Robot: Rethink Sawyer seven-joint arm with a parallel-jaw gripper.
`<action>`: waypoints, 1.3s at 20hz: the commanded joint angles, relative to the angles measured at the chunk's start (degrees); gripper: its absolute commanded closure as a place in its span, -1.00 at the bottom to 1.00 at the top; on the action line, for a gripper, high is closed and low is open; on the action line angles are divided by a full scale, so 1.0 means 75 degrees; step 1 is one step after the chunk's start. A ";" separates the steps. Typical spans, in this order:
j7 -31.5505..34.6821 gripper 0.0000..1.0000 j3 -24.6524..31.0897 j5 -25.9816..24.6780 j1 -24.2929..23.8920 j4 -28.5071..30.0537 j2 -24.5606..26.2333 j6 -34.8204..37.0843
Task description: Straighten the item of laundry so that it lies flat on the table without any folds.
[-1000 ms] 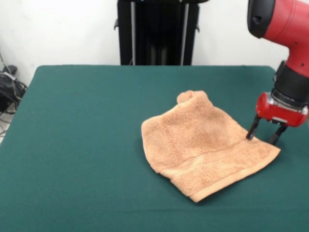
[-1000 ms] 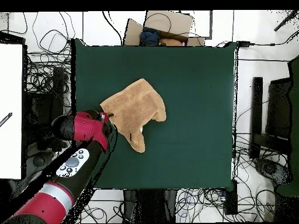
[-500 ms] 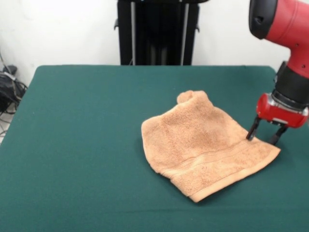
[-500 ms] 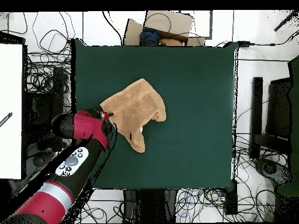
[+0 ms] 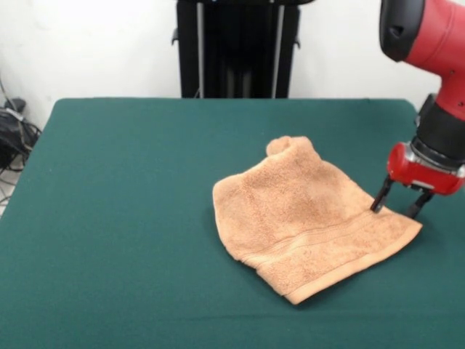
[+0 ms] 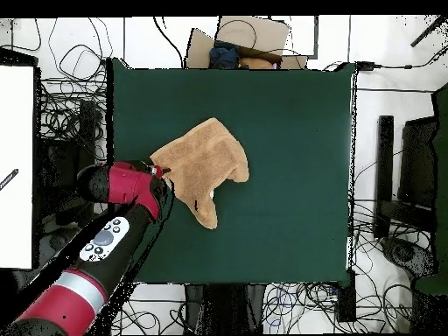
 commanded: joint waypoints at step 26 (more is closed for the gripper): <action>0.2520 -1.00 0.0405 0.0618 -0.0451 -0.0628 0.0823 -0.1417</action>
